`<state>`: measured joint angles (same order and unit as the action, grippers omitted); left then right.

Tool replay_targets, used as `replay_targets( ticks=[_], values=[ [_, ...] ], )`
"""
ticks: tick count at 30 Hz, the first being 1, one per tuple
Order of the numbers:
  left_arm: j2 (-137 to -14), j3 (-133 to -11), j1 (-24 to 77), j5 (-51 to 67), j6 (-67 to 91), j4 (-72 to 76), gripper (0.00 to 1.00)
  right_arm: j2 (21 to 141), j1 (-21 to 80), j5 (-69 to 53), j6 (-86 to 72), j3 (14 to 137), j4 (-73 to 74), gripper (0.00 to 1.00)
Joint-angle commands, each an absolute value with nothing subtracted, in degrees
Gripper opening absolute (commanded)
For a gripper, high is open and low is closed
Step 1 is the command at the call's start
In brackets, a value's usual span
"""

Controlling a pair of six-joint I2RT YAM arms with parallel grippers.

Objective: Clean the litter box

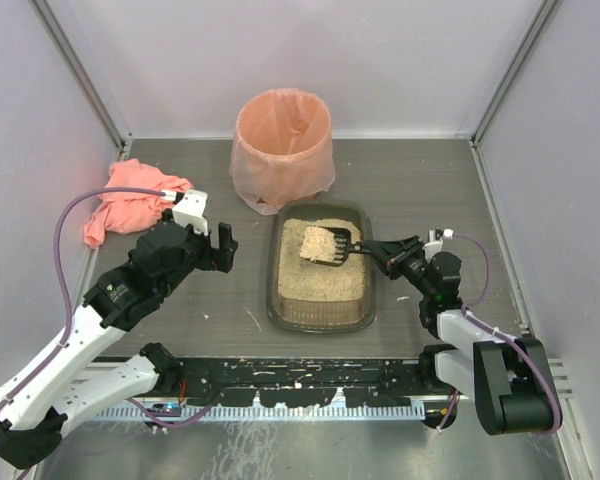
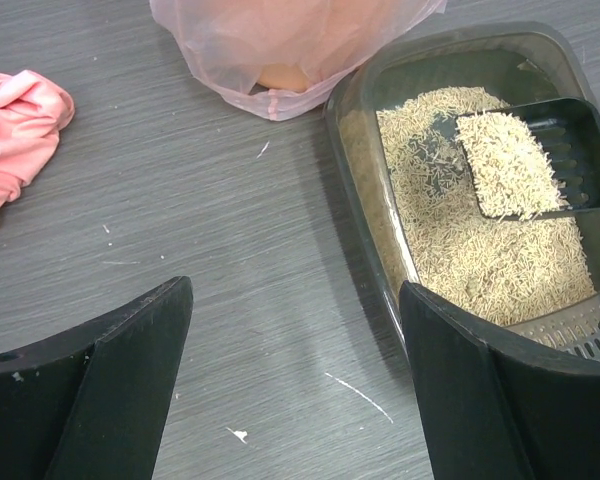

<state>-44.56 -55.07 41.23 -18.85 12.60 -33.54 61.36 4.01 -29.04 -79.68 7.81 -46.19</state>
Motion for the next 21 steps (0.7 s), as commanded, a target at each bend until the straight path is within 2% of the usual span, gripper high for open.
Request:
replay_targets(
  ticks=[1,4,8,11,14,17,21],
  values=[
    [-44.88,-55.69,41.09,-18.26,12.78,-32.17,0.86,61.80,4.62,-32.54,-83.01,8.88,-55.88,0.01],
    [-45.32,-55.71,41.06,-18.09,12.83,-32.08,0.86,61.46,-0.18,-33.28,-85.22,6.90,-57.21,0.00],
    [-45.40,-55.11,41.12,-17.87,13.35,-31.67,0.86,61.94,2.82,-34.05,-83.37,9.10,-56.58,0.01],
    [-45.76,-55.14,41.12,-17.25,13.94,-31.80,0.86,60.69,-2.33,-33.98,-85.07,7.09,-55.33,0.00],
    [-45.86,-54.76,41.12,-17.07,14.15,-31.50,0.86,61.26,2.09,-34.96,-82.03,9.64,-53.48,0.01],
    [-46.32,-55.00,41.05,-16.53,14.25,-31.35,0.85,60.34,-3.12,-34.48,-85.42,6.01,-55.24,0.01],
    [-46.49,-54.55,41.12,-16.42,14.44,-30.74,0.86,60.99,0.36,-34.97,-83.68,7.66,-55.30,0.00]
  ],
)
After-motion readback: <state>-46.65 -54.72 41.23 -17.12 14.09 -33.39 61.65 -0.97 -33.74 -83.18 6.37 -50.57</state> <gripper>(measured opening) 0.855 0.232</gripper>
